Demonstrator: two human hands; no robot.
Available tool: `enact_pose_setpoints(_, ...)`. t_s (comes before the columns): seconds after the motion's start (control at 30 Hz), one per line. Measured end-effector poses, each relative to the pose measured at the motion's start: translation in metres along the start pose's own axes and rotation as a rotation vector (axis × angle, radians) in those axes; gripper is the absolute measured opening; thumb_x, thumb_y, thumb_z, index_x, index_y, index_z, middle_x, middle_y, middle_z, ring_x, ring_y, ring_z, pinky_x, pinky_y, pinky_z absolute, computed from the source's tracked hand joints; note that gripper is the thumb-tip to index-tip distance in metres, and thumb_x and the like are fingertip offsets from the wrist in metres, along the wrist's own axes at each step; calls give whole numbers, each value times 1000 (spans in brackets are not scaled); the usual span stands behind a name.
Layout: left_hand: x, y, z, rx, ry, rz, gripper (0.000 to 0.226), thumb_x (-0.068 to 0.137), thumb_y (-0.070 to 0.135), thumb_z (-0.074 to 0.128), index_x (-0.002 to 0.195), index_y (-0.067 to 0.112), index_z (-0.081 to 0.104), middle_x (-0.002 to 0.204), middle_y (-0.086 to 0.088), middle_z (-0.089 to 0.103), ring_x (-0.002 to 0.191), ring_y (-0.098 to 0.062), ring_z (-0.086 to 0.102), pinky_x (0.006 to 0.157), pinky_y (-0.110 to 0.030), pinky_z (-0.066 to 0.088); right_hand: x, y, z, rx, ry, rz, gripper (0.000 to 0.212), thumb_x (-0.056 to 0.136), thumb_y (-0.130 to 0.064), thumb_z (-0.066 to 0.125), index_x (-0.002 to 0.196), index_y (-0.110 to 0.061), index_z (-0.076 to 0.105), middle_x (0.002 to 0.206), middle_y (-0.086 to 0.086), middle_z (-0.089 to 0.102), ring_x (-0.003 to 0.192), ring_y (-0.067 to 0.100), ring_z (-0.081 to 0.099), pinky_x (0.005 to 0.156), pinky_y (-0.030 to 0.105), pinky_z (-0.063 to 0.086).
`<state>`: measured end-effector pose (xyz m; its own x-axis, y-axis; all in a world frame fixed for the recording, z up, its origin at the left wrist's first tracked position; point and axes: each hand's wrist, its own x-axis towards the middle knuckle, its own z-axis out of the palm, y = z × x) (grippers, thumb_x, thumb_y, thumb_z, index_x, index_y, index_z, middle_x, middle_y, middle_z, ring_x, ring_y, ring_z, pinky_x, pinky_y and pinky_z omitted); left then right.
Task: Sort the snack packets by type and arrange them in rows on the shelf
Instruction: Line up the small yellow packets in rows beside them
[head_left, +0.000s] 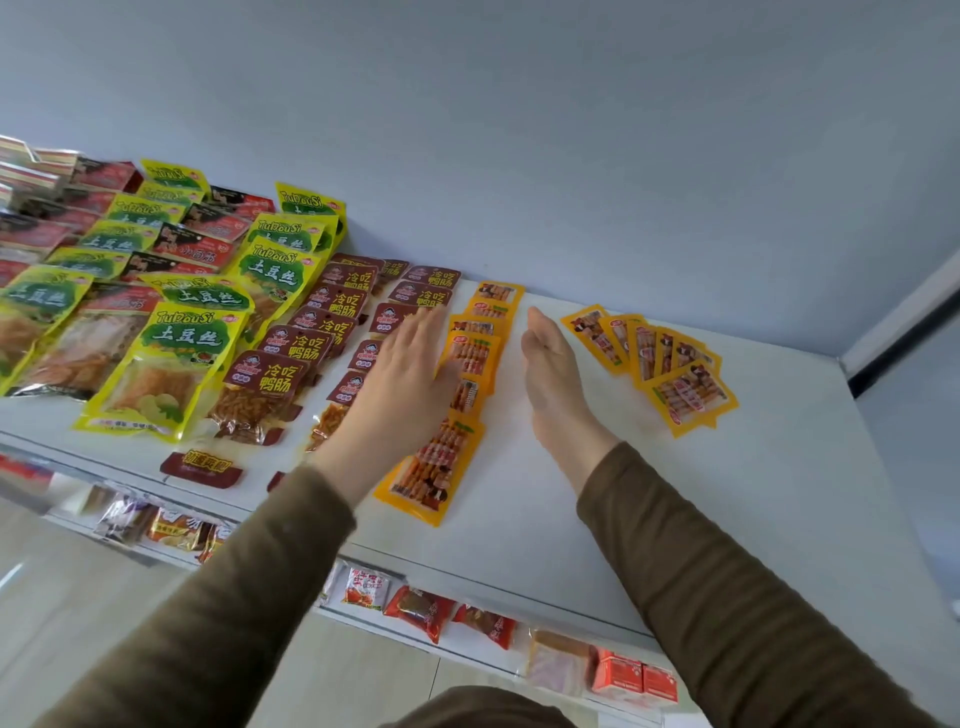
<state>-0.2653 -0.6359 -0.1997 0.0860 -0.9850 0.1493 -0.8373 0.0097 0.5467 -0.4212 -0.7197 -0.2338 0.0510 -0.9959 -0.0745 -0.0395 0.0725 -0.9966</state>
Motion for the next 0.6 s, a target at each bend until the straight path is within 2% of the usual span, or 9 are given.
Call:
enact_pose_setpoints(0.07, 36, -1, -4, 147, 16, 23, 61, 107, 26, 35, 163, 14, 14, 168, -8, 25, 158, -26, 7, 127, -44, 6, 10, -8, 9, -21, 28, 3, 48, 109, -14, 36, 157, -18, 33, 163, -4, 32, 149, 12, 30, 110, 21, 27)
enact_pose_setpoints(0.13, 60, -6, -4, 267, -35, 26, 64, 105, 23, 34, 164, 13, 9, 167, -11, 28, 158, -26, 7, 127, -48, 4, 18, -13, 16, -102, 38, -42, 51, 108, -14, 35, 158, -20, 29, 163, -2, 31, 150, 15, 29, 115, 25, 27)
enact_pose_setpoints(0.23, 70, -13, 5, 388, -148, 35, 66, 105, 25, 33, 164, 14, 5, 166, -13, 30, 158, -26, 13, 127, -52, 4, 22, -11, 22, -289, 8, -70, 56, 107, -13, 35, 160, -22, 22, 164, 0, 29, 151, 26, 27, 123, 46, 26)
enact_pose_setpoints(0.3, 70, -14, 12, 404, -179, 28, 65, 106, 27, 34, 164, 14, 6, 164, -14, 33, 156, -28, 18, 127, -53, 5, 21, -6, 24, -334, -25, -56, 58, 106, -12, 34, 161, -25, 19, 165, 0, 29, 152, 31, 24, 122, 50, 26)
enact_pose_setpoints(0.47, 72, -14, 22, 316, -180, 39, 62, 106, 24, 35, 163, 15, 11, 162, -14, 36, 154, -31, 25, 126, -58, 8, 16, 1, 27, -358, -78, -98, 57, 108, -14, 35, 161, -25, 18, 166, -1, 25, 154, 30, 18, 124, 50, 20)
enact_pose_setpoints(0.53, 72, -13, 20, 304, -199, 30, 63, 106, 25, 33, 163, 16, 8, 164, -14, 32, 155, -32, 22, 127, -57, 6, 16, 0, 25, -336, -71, -89, 57, 108, -14, 35, 161, -26, 18, 166, -1, 26, 154, 28, 20, 124, 48, 24)
enact_pose_setpoints(0.6, 69, -13, 16, 287, -200, 25, 63, 107, 25, 31, 164, 17, 6, 167, -13, 28, 157, -29, 14, 128, -54, 4, 14, -2, 20, -291, -46, -91, 57, 107, -14, 36, 161, -24, 20, 165, -1, 28, 152, 22, 27, 120, 39, 30)
